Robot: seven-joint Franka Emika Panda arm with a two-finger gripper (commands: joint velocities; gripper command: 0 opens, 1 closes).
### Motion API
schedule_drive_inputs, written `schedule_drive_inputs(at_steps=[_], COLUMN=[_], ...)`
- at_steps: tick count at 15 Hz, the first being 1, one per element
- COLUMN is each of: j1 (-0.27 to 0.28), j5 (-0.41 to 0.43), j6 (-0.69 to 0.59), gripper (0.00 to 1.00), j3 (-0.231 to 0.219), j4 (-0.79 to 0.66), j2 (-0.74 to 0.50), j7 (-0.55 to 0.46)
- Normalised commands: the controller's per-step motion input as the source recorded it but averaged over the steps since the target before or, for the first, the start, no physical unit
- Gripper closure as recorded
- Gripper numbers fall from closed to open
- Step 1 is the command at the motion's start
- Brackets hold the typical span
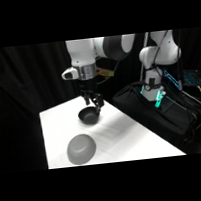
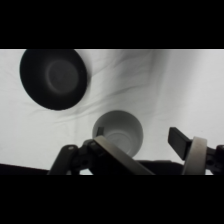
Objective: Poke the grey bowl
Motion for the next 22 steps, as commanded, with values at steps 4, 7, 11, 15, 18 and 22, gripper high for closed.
schedule_drive_inputs(at_steps=[4, 7, 11, 15, 18, 22], j1=[-0.032, -0.047, -0.043, -0.029, -0.008, -0.019], j5=[0.025, 0.079, 0.067, 0.061, 0.048, 0.068], j6=[0.00, -0.08, -0.14, -0.18, -0.11, -0.06], gripper=[0.00, 0.00, 0.00, 0.26, 0.59, 1.00], j3=[0.019, 0.013, -0.001, -0.003, 0.000, 0.001], j4=[0.18, 0.48, 0.65, 0.65, 0.44, 0.28], j2=[0.13, 0.33, 0.44, 0.40, 0.25, 0.19], j7=[-0.03, -0.06, 0.01, 0.01, -0.01, -0.04])
